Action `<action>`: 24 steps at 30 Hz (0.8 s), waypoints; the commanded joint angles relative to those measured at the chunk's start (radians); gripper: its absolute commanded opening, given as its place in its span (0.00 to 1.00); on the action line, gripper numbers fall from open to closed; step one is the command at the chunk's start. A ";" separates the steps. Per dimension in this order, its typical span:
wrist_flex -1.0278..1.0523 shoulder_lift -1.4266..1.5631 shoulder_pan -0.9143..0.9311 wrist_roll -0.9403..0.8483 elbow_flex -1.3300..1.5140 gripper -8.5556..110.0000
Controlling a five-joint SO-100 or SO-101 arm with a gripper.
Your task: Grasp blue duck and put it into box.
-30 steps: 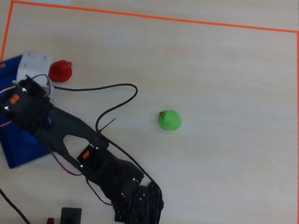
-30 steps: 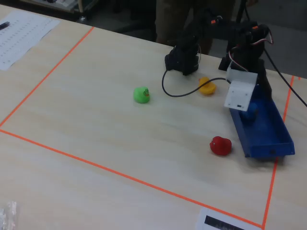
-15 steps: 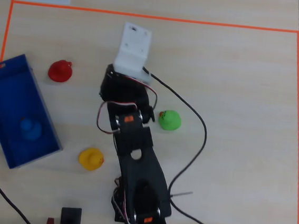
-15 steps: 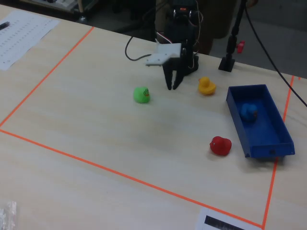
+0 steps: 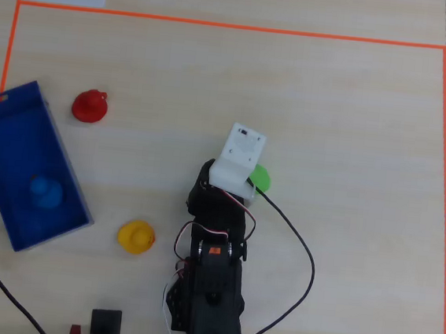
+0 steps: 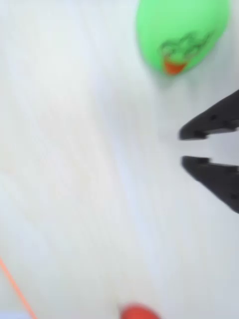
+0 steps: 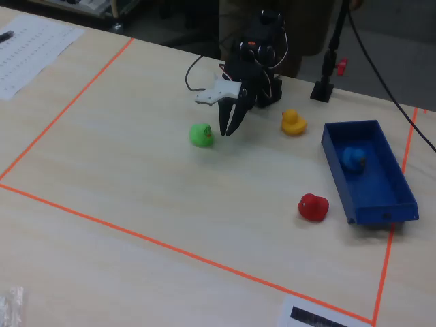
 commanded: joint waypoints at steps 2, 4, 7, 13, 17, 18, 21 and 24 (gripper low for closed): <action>0.370 0.054 -0.043 -0.101 -0.006 0.07; 0.500 0.054 -0.051 -0.150 -0.006 0.07; 0.528 0.054 -0.026 -0.140 -0.005 0.07; 0.534 0.054 -0.029 -0.153 -0.005 0.15; 0.534 0.054 -0.031 -0.153 -0.005 0.15; 0.534 0.054 -0.031 -0.153 -0.005 0.15; 0.534 0.054 -0.031 -0.153 -0.005 0.15; 0.534 0.054 -0.031 -0.153 -0.005 0.15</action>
